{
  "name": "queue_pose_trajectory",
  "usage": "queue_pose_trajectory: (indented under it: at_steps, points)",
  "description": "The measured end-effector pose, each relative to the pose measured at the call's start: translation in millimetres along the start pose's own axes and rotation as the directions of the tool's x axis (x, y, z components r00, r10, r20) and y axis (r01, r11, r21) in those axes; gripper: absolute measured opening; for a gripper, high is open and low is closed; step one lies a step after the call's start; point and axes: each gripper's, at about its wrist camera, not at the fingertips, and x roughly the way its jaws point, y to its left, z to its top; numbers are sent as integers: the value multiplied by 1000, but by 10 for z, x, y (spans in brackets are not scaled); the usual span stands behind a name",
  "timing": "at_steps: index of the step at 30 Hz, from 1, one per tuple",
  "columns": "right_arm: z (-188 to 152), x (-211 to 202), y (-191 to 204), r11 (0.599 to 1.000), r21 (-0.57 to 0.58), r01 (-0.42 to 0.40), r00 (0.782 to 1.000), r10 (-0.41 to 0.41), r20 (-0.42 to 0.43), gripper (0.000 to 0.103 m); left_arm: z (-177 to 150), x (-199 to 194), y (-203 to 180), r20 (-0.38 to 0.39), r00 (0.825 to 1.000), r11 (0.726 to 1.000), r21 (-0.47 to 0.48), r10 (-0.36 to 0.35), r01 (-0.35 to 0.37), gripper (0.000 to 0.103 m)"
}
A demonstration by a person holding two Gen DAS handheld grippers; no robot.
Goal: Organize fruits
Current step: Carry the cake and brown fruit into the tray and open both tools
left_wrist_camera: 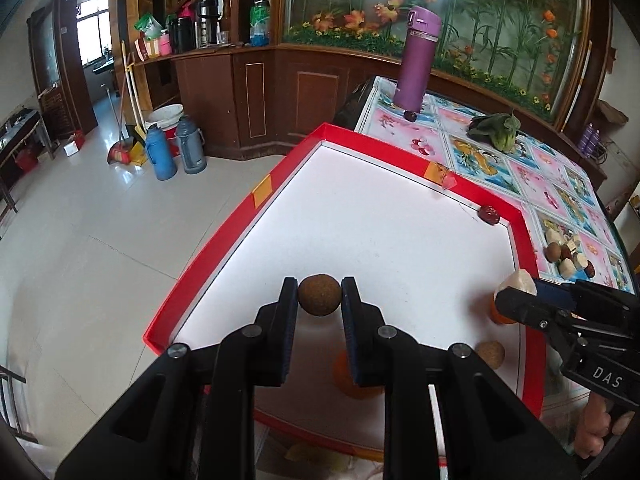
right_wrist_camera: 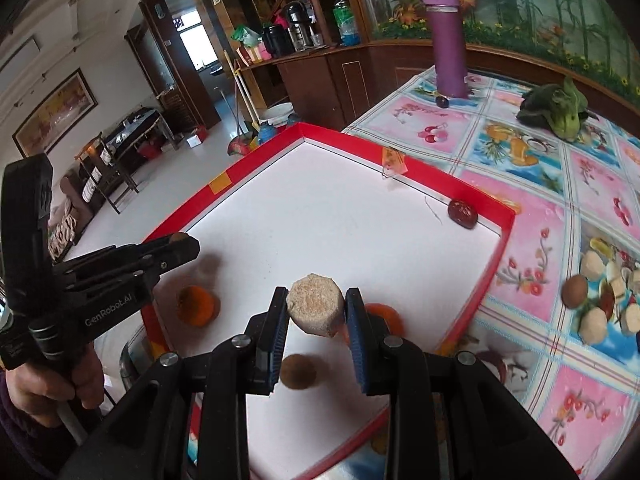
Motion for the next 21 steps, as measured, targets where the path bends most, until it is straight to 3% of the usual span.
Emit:
queue_pose_trajectory:
  at_steps: [9,11,12,14,18,21]
  points:
    - [36,34,-1,1000,-28,5,1000,-6,-5,28,88,125,103,-2,1000,1000,-1,20,-20,24]
    - [36,19,-10,1000,-31,3,1000,-3,-4,30,122,128,119,5,1000,1000,18,11,-11,31]
    - [35,7,-25,1000,-27,-9,1000,9,-4,36,143,117,122,16,1000,999,33,1,-2,34]
    - [38,-23,-50,1000,-21,-16,1000,16,4,47,167,85,96,34,999,997,70,-17,15,51]
    - [33,-161,-178,1000,4,-31,998,31,51,51,225,-49,60,85,996,989,150,-27,14,54]
    - [-18,-327,-375,1000,31,-6,997,3,81,51,337,-153,155,158,987,989,151,-15,-9,58]
